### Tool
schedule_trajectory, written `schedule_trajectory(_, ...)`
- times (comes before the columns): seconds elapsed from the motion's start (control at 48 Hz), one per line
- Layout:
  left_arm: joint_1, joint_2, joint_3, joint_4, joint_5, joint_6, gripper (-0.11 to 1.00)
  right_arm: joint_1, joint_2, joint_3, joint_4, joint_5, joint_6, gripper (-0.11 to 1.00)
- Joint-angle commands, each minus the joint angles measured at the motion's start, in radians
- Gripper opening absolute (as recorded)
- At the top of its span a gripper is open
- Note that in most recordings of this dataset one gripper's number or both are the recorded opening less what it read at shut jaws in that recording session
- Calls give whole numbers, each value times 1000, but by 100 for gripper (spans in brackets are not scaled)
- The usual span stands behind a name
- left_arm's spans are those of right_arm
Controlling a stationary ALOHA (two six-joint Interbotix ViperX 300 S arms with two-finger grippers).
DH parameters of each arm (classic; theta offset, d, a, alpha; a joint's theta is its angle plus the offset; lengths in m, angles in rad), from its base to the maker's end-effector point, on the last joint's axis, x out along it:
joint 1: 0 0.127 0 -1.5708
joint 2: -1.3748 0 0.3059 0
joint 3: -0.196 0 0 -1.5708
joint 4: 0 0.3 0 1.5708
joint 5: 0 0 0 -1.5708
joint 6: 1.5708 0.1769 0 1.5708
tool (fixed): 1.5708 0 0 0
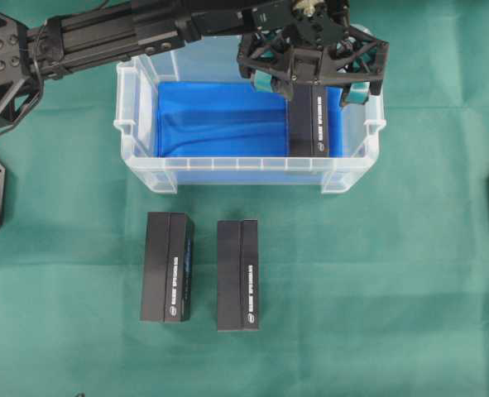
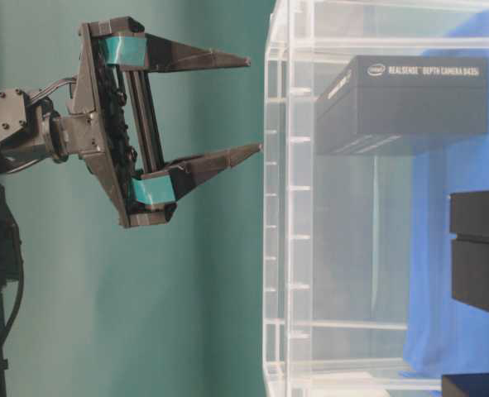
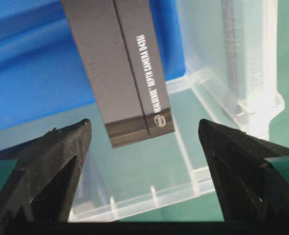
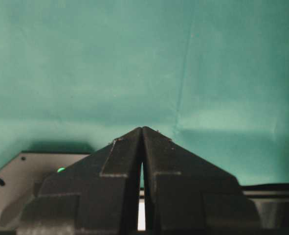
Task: Take the box out of the case with the left arm.
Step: 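Move the open left gripper over the right black box in the case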
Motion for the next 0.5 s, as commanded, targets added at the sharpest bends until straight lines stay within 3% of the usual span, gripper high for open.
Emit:
schedule_trajectory(0.0,2,-20,-17,2,-9,-2,97,0,2,-8,-3,-3,-2,0)
schedule_trajectory(0.479,5,-21,-8,6,-2,-2,97,0,0,-8,-3,-2,-2,0)
